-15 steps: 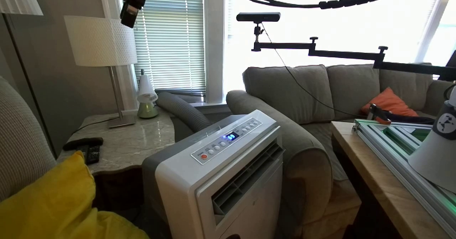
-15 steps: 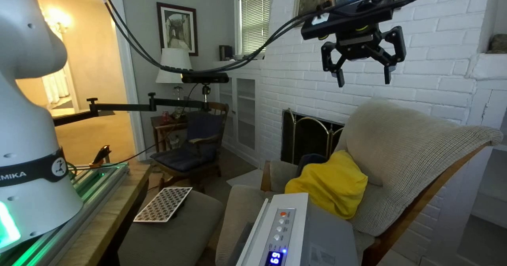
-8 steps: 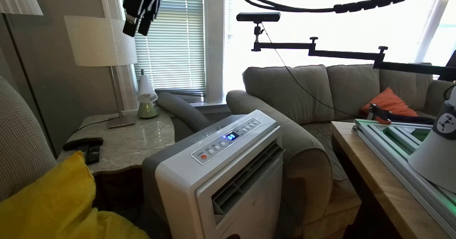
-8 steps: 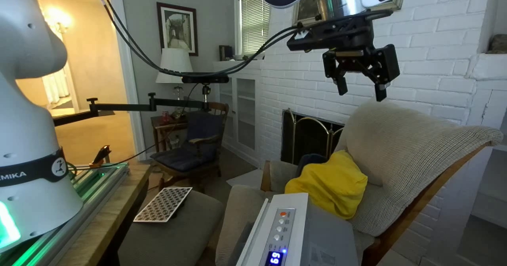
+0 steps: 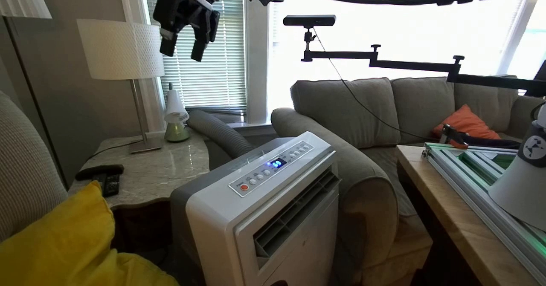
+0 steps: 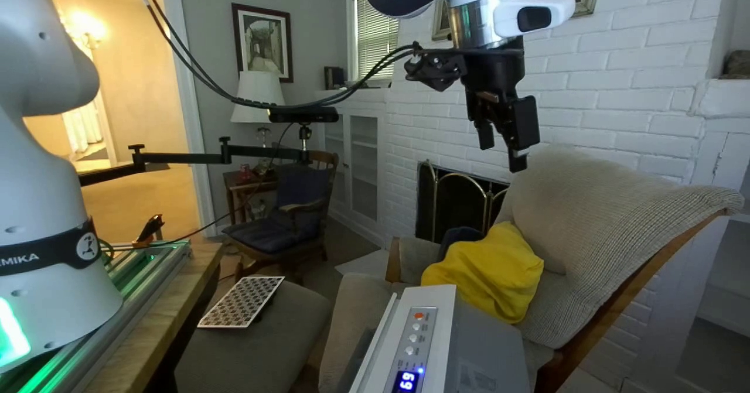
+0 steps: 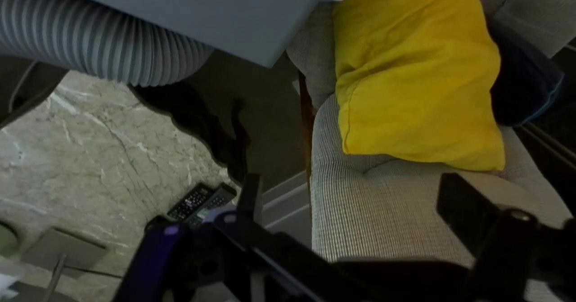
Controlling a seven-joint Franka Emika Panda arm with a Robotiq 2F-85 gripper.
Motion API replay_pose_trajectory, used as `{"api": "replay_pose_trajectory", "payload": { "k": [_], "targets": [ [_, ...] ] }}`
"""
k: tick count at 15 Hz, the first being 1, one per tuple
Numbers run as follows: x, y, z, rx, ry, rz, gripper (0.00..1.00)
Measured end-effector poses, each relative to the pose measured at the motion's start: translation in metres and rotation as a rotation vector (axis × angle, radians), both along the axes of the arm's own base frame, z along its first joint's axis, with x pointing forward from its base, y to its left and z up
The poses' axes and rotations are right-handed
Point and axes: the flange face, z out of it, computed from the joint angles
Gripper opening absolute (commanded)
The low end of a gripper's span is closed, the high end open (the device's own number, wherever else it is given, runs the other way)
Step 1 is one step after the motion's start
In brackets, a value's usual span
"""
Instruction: Put the yellow pillow on the grey chair.
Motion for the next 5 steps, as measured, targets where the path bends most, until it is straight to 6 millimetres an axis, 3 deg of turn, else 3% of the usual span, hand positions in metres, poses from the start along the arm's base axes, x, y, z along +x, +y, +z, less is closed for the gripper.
{"api": "replay_pose_trajectory", "payload": {
  "k": [5],
  "targets": [
    [-0.0077,0.0098,0.0029,0.029,0.067,0.028,1.00]
  ]
}}
